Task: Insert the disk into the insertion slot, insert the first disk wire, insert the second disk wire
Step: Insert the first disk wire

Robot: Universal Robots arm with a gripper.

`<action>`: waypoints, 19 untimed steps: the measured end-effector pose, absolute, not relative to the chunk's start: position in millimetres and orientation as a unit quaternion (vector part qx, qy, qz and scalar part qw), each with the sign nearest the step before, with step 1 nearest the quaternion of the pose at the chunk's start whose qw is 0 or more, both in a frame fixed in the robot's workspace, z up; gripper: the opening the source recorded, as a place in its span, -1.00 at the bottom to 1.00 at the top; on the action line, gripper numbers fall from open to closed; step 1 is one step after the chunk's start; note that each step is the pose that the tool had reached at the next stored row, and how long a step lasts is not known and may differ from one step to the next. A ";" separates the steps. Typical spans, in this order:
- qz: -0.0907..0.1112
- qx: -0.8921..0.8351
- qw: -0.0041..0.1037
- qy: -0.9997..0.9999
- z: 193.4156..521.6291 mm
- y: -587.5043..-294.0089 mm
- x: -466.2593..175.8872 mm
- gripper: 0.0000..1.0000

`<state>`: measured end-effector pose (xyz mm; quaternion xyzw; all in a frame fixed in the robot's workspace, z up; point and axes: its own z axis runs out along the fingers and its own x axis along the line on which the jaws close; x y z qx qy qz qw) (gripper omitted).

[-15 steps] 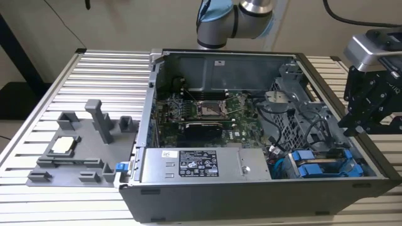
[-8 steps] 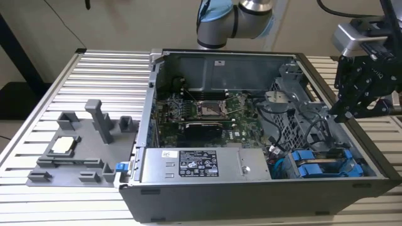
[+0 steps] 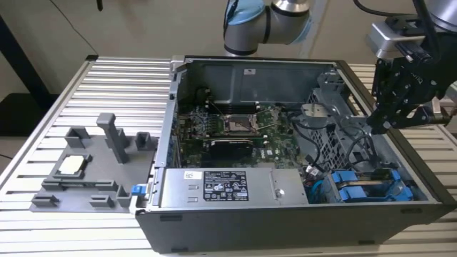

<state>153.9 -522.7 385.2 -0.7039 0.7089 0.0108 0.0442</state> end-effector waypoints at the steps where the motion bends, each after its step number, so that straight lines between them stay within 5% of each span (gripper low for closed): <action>1: 0.011 -0.704 0.044 0.709 385.2 -522.6 151.3 -0.47; 19: 0.011 -0.720 0.044 0.693 384.7 -509.9 111.6 -0.47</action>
